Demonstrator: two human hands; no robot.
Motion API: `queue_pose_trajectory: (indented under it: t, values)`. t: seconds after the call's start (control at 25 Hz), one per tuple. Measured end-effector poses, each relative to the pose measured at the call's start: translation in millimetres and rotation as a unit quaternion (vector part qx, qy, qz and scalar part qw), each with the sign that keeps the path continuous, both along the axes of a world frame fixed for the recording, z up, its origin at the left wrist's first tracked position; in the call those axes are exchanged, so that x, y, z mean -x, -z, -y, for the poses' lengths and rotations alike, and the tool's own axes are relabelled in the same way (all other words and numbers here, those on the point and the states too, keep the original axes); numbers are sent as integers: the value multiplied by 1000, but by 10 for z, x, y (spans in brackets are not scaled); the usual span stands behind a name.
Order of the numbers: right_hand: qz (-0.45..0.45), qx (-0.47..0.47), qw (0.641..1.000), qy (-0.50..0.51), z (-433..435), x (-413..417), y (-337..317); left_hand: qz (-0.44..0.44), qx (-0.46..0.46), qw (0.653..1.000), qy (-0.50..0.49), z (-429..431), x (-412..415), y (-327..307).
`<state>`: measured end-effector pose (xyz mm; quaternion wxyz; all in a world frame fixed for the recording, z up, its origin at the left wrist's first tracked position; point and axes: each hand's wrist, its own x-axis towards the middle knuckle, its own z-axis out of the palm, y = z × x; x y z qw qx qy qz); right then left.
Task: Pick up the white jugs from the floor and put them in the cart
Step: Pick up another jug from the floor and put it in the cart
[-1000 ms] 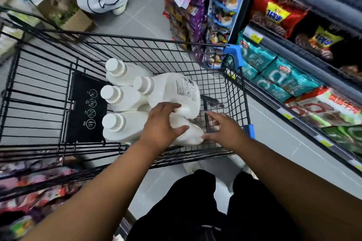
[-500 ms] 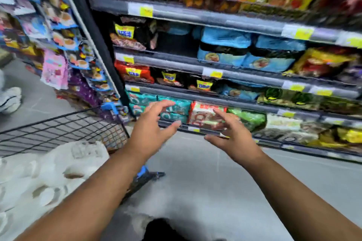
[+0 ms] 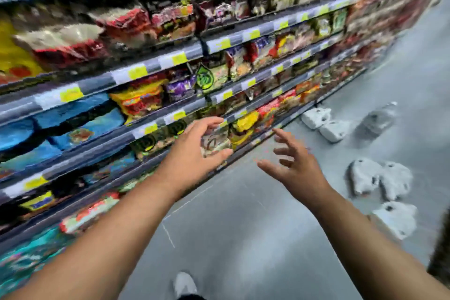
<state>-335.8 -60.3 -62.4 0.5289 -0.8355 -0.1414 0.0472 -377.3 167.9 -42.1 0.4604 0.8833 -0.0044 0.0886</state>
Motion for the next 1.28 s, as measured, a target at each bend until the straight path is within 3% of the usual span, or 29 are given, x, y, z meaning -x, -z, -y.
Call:
queue_pose_trajectory:
  t: [0.24, 0.6, 0.76, 1.12, 1.28]
  values:
    - [-3, 1, 980, 199, 1077, -862, 95, -7, -3, 985, 172, 1016, -1635, 115]
    - [-24, -25, 892, 451, 2442, -1785, 299, -35, -3, 922, 386, 2686, -3762, 203]
    - [-27, -43, 853, 520, 3344, -2262, 515, -41, -38, 887, 458, 3832, -4483, 315]
    - [-66, -55, 823, 562, 5218, -3381, 695, -63, -64, 866, 492, 5911, -5778, 437]
    - [-91, -58, 791, 603, 5712, -3854, 917, -65, -93, 835, 538, 6648, -6448, 638]
